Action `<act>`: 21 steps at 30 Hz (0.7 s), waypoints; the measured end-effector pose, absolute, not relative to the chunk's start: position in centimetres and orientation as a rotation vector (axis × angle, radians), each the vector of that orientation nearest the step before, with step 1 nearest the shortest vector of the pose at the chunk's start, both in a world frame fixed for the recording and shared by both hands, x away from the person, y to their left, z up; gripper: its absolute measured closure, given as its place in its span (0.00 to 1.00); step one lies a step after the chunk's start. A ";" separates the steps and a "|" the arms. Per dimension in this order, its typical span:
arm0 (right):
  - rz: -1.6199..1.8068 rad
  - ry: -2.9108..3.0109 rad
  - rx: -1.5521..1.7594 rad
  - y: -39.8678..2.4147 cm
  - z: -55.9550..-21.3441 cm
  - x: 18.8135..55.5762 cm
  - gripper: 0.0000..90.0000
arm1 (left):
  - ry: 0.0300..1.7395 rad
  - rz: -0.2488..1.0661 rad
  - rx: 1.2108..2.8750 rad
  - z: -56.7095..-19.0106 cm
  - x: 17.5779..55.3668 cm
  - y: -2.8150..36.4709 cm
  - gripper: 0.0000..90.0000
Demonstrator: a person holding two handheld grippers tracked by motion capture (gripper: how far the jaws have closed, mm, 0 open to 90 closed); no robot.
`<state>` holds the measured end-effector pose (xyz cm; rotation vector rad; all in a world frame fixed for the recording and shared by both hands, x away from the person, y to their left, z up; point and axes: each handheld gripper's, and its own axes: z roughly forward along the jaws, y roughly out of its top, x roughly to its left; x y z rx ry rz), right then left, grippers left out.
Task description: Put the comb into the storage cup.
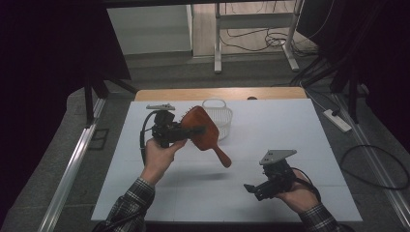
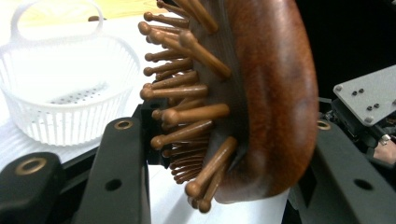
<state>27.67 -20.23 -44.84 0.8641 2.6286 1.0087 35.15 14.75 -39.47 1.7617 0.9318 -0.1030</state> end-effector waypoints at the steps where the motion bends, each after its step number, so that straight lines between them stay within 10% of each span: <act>1: 0.999 2.629 0.867 -20.5 -44.9 27.6 0.00 | 0.933 -0.100 1.761 -39.4 35.2 14.8 0.60; 21: 1.022 2.592 0.944 -23.2 -45.2 26.5 0.00 | 0.964 -0.077 1.727 -37.8 37.0 16.0 0.60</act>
